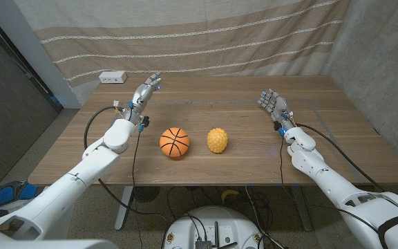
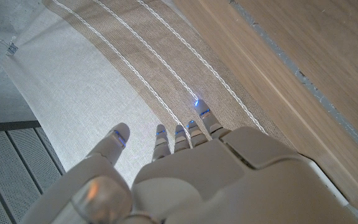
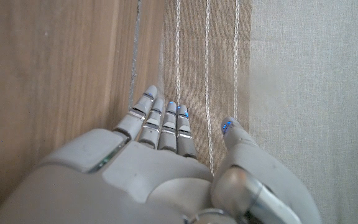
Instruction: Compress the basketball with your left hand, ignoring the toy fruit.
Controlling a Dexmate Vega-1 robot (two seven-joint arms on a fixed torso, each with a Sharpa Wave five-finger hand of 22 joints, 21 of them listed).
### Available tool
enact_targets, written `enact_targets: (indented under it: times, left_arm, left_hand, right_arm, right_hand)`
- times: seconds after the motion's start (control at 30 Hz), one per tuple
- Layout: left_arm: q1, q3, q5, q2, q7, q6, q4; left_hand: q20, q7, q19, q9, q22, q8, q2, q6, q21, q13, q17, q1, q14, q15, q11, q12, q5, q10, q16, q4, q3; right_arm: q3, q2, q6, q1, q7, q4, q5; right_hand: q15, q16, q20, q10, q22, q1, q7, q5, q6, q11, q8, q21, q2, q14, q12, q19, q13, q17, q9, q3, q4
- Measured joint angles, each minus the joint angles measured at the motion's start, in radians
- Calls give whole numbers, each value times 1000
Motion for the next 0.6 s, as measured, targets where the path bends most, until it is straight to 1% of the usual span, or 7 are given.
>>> enact_targets:
  times: [0.17,0.23,0.33,0.4,0.47,0.5,0.6]
  left_arm:
    - [30,-12,23,14,24,21,-43]
    - [43,-18,35,21,33,32,-61]
    - [56,-24,45,28,42,42,-80]
    - [73,-31,65,39,55,58,-106]
    - [76,-32,77,40,63,66,-110]
    - [93,-38,87,50,69,74,-136]
    - [107,-44,105,57,81,90,-156]
  left_hand:
    - [-4,0,4,0,0,0,-1,0,-4,0,-5,1,2,-2,5,0,-6,5,0,-11,-1]
    - [-4,0,4,0,0,0,-1,0,-4,0,-5,1,2,-2,5,0,-7,5,0,-15,1]
    - [-4,0,4,0,0,0,-1,0,-8,0,-5,1,2,-2,5,0,-7,5,0,-20,2]
    - [-4,-2,4,0,0,0,-1,2,-8,0,-5,1,2,-2,5,0,-7,5,0,-23,1]
    - [-4,-5,4,0,0,0,-1,5,-8,0,-5,1,2,-2,5,0,-7,5,0,-30,3]
    - [-4,-5,4,0,0,0,-4,5,-8,0,-5,4,3,-3,5,0,-7,5,0,-32,1]
    - [-9,-6,9,0,0,0,-5,6,-15,0,-5,5,7,-6,2,0,-7,9,0,-35,3]
  right_arm:
    - [-1,4,6,1,1,3,-2]
    - [-1,5,9,1,1,3,-2]
    - [-2,6,12,1,1,3,-3]
    - [-2,8,19,1,1,4,-3]
    - [-2,10,19,1,1,5,-4]
    - [-2,11,26,0,1,6,-4]
    - [-1,12,33,-2,1,6,-4]
  right_hand:
    - [0,0,0,4,0,0,4,0,4,-4,0,0,0,0,0,0,-4,-1,0,0,0]
    - [0,0,0,9,0,0,6,0,5,2,0,0,0,0,0,0,-4,-1,0,-5,-4]
    - [0,0,0,9,0,0,0,0,11,2,0,0,0,0,0,0,-4,-1,0,-4,-4]
    - [0,0,0,9,0,0,0,0,11,2,7,0,0,0,0,0,-4,-1,0,-4,-4]
    - [0,0,0,9,0,0,0,0,11,2,7,0,0,0,0,0,-4,0,0,-1,-7]
    - [0,0,0,9,0,0,0,0,11,2,7,0,0,0,0,0,-4,-3,0,-1,-7]
    - [0,0,0,9,0,0,0,0,11,2,7,0,0,0,0,0,-4,-6,0,-2,-10]
